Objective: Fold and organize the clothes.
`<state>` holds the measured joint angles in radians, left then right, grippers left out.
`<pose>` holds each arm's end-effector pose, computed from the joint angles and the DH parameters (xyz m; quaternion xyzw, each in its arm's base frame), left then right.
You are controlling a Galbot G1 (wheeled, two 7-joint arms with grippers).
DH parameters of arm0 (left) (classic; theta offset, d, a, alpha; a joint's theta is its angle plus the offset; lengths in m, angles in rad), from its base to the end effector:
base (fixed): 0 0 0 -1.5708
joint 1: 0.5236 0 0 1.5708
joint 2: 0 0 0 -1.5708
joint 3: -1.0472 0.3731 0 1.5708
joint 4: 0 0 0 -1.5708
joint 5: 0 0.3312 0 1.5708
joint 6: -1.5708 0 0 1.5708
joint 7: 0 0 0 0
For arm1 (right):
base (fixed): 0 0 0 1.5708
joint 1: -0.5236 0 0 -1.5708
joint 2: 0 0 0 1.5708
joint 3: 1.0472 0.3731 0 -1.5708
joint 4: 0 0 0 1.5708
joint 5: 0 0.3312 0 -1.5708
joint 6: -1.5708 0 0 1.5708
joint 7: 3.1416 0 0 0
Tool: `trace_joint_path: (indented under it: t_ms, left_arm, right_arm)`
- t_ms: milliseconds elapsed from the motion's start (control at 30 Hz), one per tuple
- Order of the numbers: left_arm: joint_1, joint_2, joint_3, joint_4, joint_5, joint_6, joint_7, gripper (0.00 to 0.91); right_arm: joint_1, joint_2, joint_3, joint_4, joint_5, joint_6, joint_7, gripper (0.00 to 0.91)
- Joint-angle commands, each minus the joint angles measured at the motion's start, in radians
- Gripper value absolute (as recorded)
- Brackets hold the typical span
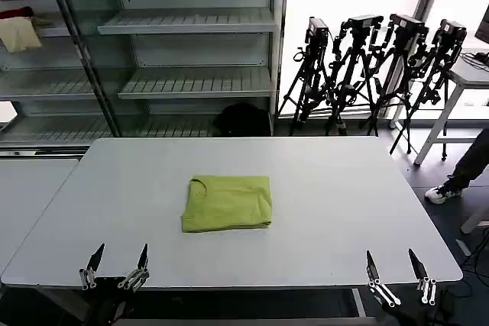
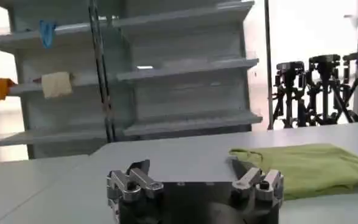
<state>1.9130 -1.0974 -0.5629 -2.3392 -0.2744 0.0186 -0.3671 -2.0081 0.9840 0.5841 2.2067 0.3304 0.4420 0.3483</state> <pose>0.0606 0.0735 -0.2609 0.0321 -0.9960 -0.0540 0.0643 0.0392 -0.1111 -0.2970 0.0027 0.9987 -0.0196 0.0459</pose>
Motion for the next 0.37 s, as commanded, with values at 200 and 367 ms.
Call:
trace_joint_path:
  t_ms: [200, 367]
  left_arm:
    - [0.004, -0.003, 0.001, 0.006, -0.003, 0.001, 0.001, 0.907]
    - [0.007, -0.005, 0.004, 0.002, -0.001, -0.001, 0.0, 0.907]
  right_arm:
    - [-0.022, -0.003, -0.003, 0.001, 0.002, 0.012, 0.005, 0.907]
    - [-0.029, -0.001, -0.004, 0.006, 0.001, 0.018, 0.004, 0.907]
